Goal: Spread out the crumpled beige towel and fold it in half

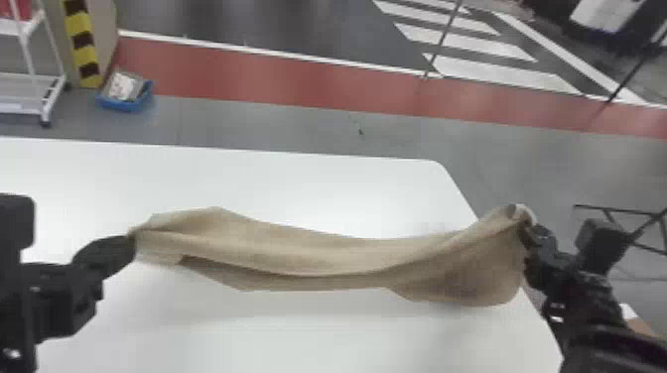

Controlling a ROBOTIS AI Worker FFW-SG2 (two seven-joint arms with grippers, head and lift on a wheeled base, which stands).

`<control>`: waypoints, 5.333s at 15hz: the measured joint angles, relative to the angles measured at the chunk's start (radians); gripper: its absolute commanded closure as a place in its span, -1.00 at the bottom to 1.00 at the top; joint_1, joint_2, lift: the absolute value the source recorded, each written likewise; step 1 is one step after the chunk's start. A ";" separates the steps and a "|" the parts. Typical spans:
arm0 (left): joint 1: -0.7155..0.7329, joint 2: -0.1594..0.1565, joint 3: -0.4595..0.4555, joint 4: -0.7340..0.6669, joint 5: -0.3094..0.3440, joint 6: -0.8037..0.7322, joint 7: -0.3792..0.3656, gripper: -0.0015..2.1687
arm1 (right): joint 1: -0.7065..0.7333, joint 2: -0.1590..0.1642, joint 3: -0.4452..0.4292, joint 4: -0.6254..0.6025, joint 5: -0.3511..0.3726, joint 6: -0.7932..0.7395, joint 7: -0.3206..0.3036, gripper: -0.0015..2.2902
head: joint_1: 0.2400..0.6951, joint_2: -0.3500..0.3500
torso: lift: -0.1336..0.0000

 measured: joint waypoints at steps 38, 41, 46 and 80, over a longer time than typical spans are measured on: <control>0.071 0.024 0.120 -0.034 0.029 0.042 -0.009 0.97 | -0.107 -0.045 -0.050 0.097 -0.038 0.192 0.384 -0.48 | 1.00 -1.00 | -0.86; 0.080 0.024 0.120 -0.035 0.023 0.041 -0.013 0.97 | -0.171 -0.088 -0.023 0.180 0.001 0.259 0.385 -0.48 | 1.00 -1.00 | -0.86; 0.083 0.022 0.111 -0.036 0.011 0.042 -0.014 0.97 | -0.267 -0.153 0.043 0.319 0.105 0.294 0.386 -0.48 | 1.00 -1.00 | -0.86; -0.073 0.009 0.448 -0.347 0.352 0.531 0.019 0.97 | -0.243 -0.172 -0.220 0.154 -0.439 0.071 0.686 0.38 | 0.71 -1.00 | -0.86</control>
